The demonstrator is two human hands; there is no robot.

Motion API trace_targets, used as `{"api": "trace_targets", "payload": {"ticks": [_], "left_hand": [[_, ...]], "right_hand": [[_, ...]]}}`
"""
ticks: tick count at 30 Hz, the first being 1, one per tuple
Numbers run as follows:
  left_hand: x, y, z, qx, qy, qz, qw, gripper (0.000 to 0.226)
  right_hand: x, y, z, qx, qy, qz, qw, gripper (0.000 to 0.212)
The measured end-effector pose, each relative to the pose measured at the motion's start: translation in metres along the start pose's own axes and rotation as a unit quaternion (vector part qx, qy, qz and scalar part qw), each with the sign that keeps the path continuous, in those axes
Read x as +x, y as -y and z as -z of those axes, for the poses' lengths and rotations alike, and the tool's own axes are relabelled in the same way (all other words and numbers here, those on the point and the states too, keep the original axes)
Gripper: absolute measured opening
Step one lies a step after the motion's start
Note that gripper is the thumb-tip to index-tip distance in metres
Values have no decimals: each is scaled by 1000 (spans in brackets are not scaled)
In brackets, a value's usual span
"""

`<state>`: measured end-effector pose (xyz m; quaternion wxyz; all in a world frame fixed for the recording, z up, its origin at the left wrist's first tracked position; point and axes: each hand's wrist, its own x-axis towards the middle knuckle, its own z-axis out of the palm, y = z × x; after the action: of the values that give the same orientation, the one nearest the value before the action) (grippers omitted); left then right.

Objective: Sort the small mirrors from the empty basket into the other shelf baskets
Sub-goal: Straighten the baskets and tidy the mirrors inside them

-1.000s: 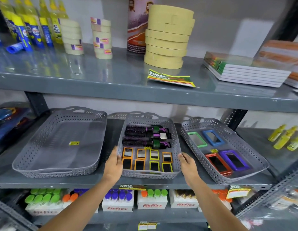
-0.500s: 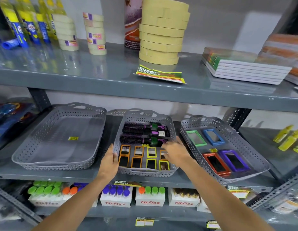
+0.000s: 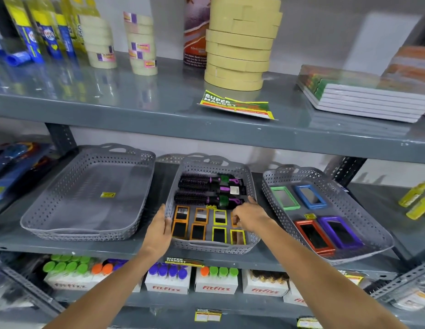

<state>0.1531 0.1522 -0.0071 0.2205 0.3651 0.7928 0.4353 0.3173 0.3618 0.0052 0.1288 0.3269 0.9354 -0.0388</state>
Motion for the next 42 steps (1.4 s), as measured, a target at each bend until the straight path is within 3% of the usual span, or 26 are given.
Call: {"api": "trace_targets", "payload": {"ticks": [9, 12, 15, 18, 21, 23, 26, 31, 34, 42], "left_hand": [[2, 7, -1, 6, 1, -14, 1000, 52], [6, 11, 2, 23, -4, -27, 999, 51], [5, -1, 3, 52, -55, -54, 996, 50], [-3, -34, -5, 63, -109, -148, 981, 50], [-16, -76, -35, 71, -103, -247, 961, 53], [-29, -104, -75, 53, -60, -268, 960, 58], [-49, -137, -146, -16, 11, -260, 965, 64], [-62, -162, -236, -98, 82, -109, 986, 65], [-61, -162, -258, -85, 97, -48, 990, 66], [-54, -160, -268, -52, 119, -45, 991, 58]], "right_hand": [[-6, 0, -1, 10, -13, 11, 1000, 13], [-13, 0, 5, 38, -40, 9, 998, 23], [-40, -18, 19, 136, -150, -5, 979, 32], [-75, -59, 26, 187, -295, -21, 937, 32], [-104, -114, 27, 215, -347, -104, 907, 31], [-125, -153, 21, 210, -348, -170, 898, 21], [-154, -196, 5, 209, -340, -231, 887, 22], [-187, -240, -11, 218, -279, -289, 890, 31], [-196, -259, -18, 236, -234, -310, 891, 35], [-199, -267, -27, 314, -200, -339, 864, 41]]}}
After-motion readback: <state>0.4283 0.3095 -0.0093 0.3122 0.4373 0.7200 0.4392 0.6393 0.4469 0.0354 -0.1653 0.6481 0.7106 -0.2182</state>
